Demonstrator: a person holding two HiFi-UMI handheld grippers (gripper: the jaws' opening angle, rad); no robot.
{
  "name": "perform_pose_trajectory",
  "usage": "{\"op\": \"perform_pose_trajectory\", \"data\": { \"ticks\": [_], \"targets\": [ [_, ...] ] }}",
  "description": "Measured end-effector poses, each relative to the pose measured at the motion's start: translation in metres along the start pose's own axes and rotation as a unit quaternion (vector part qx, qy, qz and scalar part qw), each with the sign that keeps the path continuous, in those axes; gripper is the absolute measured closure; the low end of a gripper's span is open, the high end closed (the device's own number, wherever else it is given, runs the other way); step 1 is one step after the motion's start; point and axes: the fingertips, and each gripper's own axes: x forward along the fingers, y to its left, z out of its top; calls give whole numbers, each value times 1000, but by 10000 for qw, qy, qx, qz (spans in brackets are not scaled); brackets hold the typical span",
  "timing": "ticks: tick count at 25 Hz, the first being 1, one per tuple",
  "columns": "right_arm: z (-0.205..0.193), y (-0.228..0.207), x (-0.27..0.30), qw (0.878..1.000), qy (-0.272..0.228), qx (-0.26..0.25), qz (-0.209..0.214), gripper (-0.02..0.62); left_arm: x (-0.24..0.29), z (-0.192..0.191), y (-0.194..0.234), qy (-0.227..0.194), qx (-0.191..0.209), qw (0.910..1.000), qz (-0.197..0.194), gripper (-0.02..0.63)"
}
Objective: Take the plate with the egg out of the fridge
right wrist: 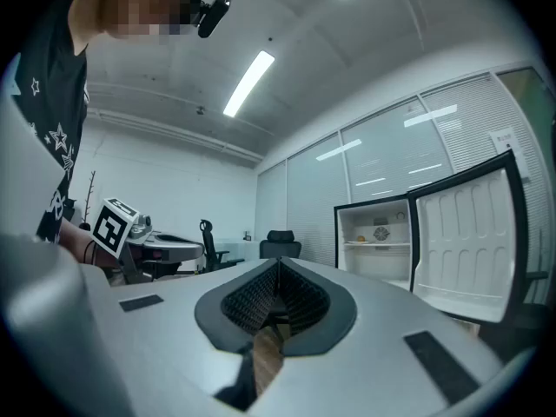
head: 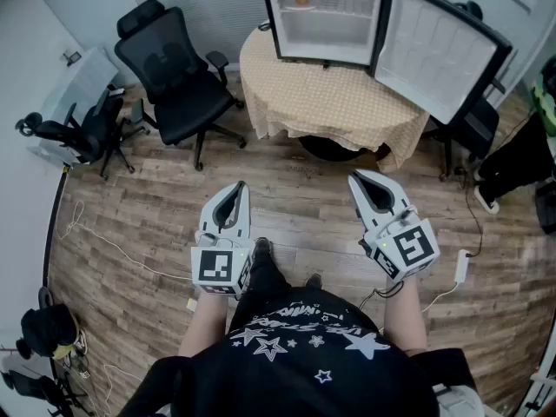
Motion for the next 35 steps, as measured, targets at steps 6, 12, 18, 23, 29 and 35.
{"op": "perform_pose_trajectory", "data": {
  "ticks": [6,12,18,23,29,35],
  "targets": [
    [-1,-22,-12,9995,44,-63,-314,565,33,18,-25,-260,-57,9986,-463,601],
    [-8,-35,-26,9985,97,-34,-544,565,48,16,-53,-219,13,9961,-854,601],
    [-13,-31,-27,9980,92,2,-625,565,46,5,-53,-117,-25,9956,-928,601],
    [-18,-26,-26,9981,148,149,-572,563,46,-1,-50,3,-116,9956,-934,601],
    [-29,-34,-10,9965,166,434,-696,563,41,-6,-35,-8,-162,9958,-900,601],
    [-35,-30,29,9966,306,413,-649,563,54,-27,4,146,-232,9964,-800,601]
  ]
}}
